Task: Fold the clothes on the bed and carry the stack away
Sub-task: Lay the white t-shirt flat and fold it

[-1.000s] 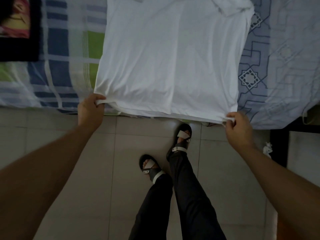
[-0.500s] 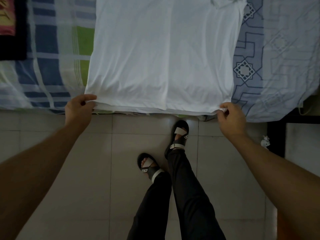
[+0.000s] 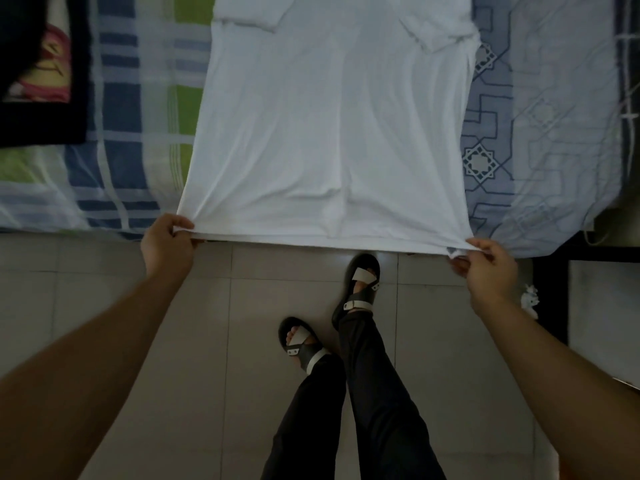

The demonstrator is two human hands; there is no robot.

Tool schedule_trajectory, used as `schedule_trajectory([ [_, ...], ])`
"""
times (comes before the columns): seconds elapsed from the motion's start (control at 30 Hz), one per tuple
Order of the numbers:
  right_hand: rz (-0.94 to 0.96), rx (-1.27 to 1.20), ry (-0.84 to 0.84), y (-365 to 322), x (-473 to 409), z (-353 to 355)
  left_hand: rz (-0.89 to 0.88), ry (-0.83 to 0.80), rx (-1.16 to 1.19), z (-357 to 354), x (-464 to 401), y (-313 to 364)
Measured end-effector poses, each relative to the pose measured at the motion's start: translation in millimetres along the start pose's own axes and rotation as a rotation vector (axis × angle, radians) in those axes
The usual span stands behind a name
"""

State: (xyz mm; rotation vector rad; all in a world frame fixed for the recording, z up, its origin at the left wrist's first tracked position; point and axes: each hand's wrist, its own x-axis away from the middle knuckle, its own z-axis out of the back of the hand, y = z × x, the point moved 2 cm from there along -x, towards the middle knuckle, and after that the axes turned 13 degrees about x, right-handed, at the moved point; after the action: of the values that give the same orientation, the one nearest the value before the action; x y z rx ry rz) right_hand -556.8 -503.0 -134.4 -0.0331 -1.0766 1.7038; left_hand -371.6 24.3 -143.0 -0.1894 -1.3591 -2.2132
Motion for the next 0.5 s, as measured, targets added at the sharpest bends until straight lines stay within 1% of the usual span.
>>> schedule_trajectory([
  [0.03, -0.092, -0.123, -0.010, -2, 6, 6, 0.057, 0.013, 0.088, 5, 3, -2],
  [0.1, -0.216, -0.291, -0.052, -7, 15, 18, 0.147, 0.029, 0.235, 14, 10, -2],
  [0.2, -0.339, -0.429, -0.132, -14, 23, 32, 0.222, 0.035, 0.318, 24, 17, 2],
  [0.3, -0.401, -0.492, -0.169, -23, 27, 35, 0.246, 0.005, 0.333, 27, 21, 7],
  [0.4, -0.426, -0.477, -0.151, -31, 29, 36, 0.271, -0.026, 0.346, 26, 23, 13],
  [0.5, -0.430, -0.466, -0.106, -38, 27, 35, 0.333, 0.020, 0.429, 26, 22, 19],
])
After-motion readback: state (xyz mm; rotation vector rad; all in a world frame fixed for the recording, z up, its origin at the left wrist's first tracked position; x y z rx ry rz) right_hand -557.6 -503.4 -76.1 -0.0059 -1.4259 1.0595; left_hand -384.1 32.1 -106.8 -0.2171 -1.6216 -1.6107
